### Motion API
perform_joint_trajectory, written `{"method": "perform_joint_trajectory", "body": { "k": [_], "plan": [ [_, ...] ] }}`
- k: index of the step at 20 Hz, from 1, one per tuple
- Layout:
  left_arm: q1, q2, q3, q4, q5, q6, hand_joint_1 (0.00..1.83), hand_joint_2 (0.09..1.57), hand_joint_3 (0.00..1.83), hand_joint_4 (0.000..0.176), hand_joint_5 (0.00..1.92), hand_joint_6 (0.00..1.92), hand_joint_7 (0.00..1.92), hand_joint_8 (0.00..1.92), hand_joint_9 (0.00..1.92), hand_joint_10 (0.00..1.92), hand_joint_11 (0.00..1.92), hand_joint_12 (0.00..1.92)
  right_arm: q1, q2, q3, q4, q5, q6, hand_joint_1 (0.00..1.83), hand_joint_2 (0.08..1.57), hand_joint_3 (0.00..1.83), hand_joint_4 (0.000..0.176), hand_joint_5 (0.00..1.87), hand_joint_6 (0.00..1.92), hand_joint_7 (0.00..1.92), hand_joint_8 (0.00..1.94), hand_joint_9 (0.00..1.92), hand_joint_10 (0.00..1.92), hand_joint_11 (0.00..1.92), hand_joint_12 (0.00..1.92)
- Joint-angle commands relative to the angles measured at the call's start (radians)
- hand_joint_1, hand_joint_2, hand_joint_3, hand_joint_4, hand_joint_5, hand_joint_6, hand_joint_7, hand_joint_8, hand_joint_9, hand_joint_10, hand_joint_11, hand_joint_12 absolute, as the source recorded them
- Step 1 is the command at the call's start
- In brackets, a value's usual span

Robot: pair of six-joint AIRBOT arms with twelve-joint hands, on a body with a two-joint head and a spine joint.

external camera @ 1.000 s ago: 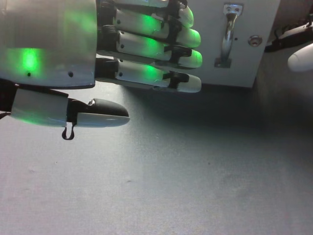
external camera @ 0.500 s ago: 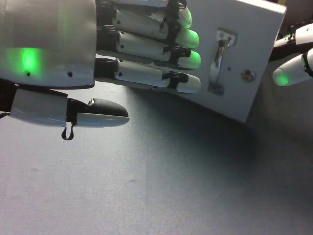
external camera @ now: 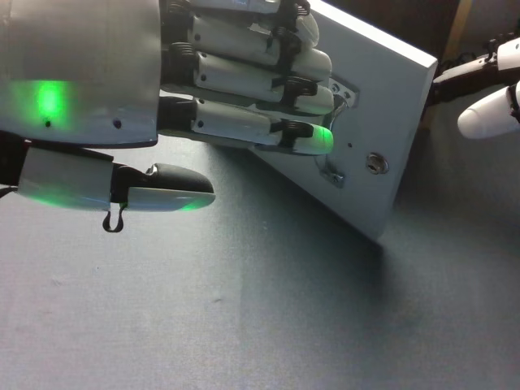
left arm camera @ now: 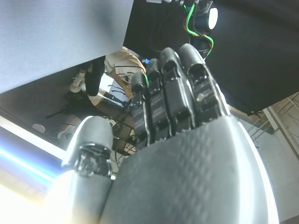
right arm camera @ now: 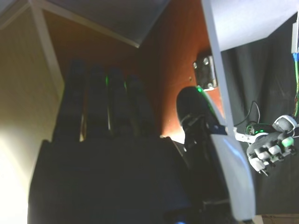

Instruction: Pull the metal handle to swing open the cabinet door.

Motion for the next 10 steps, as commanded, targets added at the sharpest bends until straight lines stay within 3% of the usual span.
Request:
{"method": "perform_joint_trajectory", "body": {
  "k": [1,10],
  "plan": [
    [-0.009,0.006,-0.003,-0.097,-0.02,0.006,0.0,1.57,0.12,0.0,0.36,0.0,0.37,0.0,0.34,0.0,0.0,0.8,0.015,0.014,0.0,0.069,0.007,0.007,0.0,1.57,0.09,0.0,0.11,0.0,0.12,0.0,0.1,0.0,0.0,0.44],
    [-0.009,0.006,-0.003,-0.097,-0.02,0.006,0.0,1.57,0.1,0.0,0.37,0.0,0.38,0.0,0.35,0.0,0.0,0.83,0.015,0.02,-0.011,0.075,0.002,0.007,0.0,1.57,0.11,0.0,0.11,0.0,0.12,0.0,0.11,0.0,0.0,0.43]
  ]
}}
